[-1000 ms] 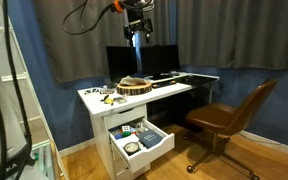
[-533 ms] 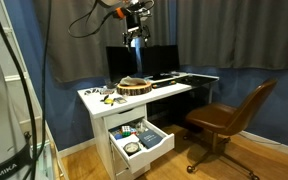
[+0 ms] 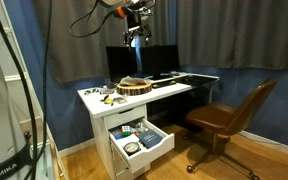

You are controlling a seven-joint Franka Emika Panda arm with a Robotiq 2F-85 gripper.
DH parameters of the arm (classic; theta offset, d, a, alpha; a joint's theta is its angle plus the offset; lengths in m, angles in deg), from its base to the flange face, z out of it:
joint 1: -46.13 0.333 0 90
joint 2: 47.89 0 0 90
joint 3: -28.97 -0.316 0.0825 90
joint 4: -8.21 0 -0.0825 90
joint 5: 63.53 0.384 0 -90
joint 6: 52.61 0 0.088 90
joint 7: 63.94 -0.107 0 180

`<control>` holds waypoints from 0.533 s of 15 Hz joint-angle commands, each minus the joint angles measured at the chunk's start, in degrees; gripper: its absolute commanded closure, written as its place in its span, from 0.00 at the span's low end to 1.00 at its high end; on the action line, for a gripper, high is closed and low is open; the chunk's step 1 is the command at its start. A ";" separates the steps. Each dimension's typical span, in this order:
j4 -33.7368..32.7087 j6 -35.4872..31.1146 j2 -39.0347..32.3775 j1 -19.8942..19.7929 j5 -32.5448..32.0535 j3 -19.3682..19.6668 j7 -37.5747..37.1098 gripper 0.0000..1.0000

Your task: Put the calculator inside the drawer

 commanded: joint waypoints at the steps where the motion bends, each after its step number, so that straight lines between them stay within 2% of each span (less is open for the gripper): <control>1: -4.89 1.84 -5.07 2.75 -6.27 -0.66 5.14 0.00; 6: -7.40 -1.35 -11.72 8.89 -13.82 -2.59 9.27 0.00; 8: -8.11 -4.67 -14.06 10.85 -17.05 -2.68 11.42 0.00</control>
